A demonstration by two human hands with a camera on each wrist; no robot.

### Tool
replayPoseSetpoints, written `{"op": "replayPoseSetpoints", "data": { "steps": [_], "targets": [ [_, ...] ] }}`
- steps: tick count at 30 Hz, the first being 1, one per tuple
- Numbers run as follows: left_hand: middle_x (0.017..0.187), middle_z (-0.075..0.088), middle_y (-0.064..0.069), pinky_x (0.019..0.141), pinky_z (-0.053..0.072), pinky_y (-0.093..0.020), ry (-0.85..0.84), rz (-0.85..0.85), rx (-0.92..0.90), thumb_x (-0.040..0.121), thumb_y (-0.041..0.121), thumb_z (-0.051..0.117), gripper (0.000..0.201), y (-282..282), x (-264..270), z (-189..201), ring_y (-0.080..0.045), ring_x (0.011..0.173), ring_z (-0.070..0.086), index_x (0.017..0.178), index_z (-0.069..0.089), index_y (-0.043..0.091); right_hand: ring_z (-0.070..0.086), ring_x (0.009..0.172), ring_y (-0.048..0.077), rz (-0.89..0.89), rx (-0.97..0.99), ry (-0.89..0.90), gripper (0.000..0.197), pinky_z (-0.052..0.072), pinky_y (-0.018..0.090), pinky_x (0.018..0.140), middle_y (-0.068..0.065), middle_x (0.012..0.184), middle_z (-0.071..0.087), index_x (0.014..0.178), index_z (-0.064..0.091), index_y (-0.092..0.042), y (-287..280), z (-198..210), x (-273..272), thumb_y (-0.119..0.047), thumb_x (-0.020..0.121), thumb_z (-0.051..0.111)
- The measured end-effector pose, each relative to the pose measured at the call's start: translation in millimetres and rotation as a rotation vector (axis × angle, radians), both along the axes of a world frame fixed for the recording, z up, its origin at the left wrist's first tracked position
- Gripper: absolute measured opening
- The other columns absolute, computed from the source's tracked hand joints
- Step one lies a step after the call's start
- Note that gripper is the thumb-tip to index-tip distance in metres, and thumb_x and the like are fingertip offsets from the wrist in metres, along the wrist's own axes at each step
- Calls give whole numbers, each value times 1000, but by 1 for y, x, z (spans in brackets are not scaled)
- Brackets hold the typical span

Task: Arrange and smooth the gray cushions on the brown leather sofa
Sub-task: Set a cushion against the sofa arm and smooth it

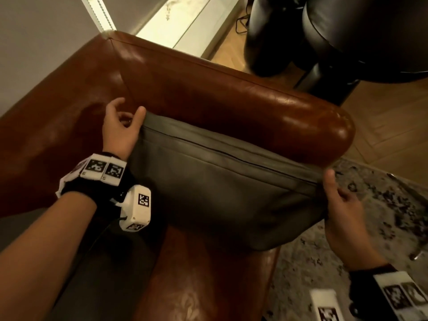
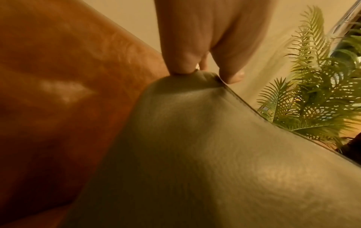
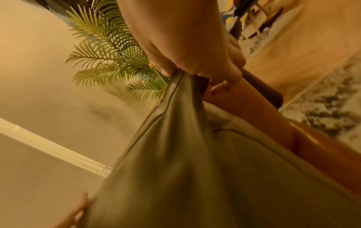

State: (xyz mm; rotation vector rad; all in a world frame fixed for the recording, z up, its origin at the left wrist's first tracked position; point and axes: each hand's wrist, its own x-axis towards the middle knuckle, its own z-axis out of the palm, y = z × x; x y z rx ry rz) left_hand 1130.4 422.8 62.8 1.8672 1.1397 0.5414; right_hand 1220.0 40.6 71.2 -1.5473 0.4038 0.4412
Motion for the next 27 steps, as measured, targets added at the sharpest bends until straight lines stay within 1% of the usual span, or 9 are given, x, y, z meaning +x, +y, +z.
{"op": "replayPoseSetpoints", "data": {
  "steps": [4,6,10,14,16,19,22,25,27],
  "targets": [
    [127,53,-16,96,40,-32,182,47,100,87,49,58,57,-12,-31,-5,-23,111,54,123,52,5,69,83,7,19,46,168,32,51,26,72,1,97,71,94,66,-5,-16,1,-19,-35,86,60],
    [115,65,-19,96,41,-34,222,29,122,87,47,59,52,-12,-32,-2,-30,112,58,111,64,1,67,99,13,-19,96,138,39,58,27,79,8,111,69,109,64,1,-13,2,-15,-30,85,61],
    [85,67,-21,79,43,-34,104,36,163,92,44,52,47,-5,-5,10,-32,93,63,90,70,0,57,121,18,-178,313,48,48,47,29,99,12,131,59,131,51,2,2,8,2,-27,93,53],
    [72,52,-12,77,39,-38,132,61,138,96,43,45,45,-13,9,10,-23,78,48,81,60,3,61,113,17,-147,276,45,48,53,23,90,5,123,63,137,44,-10,1,6,1,-24,92,55],
    [81,56,-16,82,42,-39,134,86,117,95,44,46,48,-13,5,3,-25,79,51,86,63,0,61,107,15,-53,174,114,70,51,25,88,1,118,61,141,35,-25,-8,-4,-19,-21,80,68],
    [106,67,-12,89,47,-34,-28,122,-26,90,48,53,50,-9,-7,-9,-25,97,62,113,65,6,67,104,18,89,45,112,67,56,24,80,5,115,69,119,62,-11,-17,-22,-42,-36,60,79],
    [114,62,-8,85,50,-19,-190,70,-215,90,32,60,48,-12,-26,-14,-14,102,60,132,50,10,68,102,13,72,48,-10,40,57,22,77,0,109,72,110,67,-14,-15,-26,-40,-33,74,66],
    [112,62,-13,92,48,-24,-156,-3,-73,88,14,64,47,-10,-31,-13,-15,101,58,132,50,7,68,98,12,72,91,-67,23,57,20,74,-1,97,73,92,65,-10,-17,-25,-32,-30,82,60],
    [114,64,-15,91,48,-25,-150,31,-6,86,15,66,47,-7,-22,-10,-16,97,60,131,52,8,68,94,13,71,47,-109,28,56,18,69,1,87,70,74,57,-11,-18,-28,-30,-37,76,67]
  ]
}}
